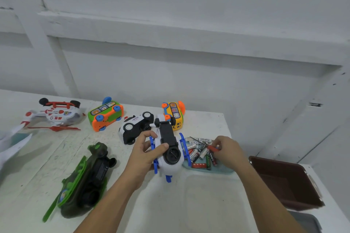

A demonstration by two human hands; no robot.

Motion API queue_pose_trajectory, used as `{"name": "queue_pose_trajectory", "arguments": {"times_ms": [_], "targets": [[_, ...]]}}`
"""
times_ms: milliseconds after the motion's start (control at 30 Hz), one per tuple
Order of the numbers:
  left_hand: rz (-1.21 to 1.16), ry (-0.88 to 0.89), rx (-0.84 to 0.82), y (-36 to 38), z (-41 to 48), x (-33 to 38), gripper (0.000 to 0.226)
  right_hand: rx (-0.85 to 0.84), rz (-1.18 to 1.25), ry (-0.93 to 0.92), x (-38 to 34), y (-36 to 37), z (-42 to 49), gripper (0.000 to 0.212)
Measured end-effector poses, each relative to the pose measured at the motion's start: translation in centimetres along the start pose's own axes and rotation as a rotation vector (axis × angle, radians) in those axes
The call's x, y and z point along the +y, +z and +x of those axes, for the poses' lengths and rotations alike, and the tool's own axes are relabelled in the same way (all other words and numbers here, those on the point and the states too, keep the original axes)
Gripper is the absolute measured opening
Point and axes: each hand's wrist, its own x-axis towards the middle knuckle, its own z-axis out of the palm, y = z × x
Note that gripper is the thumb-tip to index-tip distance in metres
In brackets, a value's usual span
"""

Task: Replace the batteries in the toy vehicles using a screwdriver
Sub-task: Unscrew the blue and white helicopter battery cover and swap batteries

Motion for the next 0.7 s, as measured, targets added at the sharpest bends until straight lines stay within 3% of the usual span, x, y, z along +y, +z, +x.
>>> {"name": "queue_pose_trajectory", "arguments": {"times_ms": [133, 333, 467, 700], "targets": [[0.027, -0.023, -0.033, -0.2, 0.4, 0.1, 0.029, 0.081, 0.443, 0.091, -1.3, -1.9, -0.7, 0.006], [0.010, -0.030, -0.079, -0.4, 0.6, 0.2, 0.045, 0.190, 0.957, 0.018, -5.6, -6.0, -3.1, 0.015], [0.012, 0.017, -0.110, -0.9, 0.6, 0.3, 0.063, 0.270, 0.993, -0.125, -8.4, -7.3, -4.3, 0.020], [0.018, 0.050, -0.090, -1.6, 0.8, 0.3, 0.070, 0.354, 0.783, -0.387, -12.4, -7.0, -5.9, 0.044]]}}
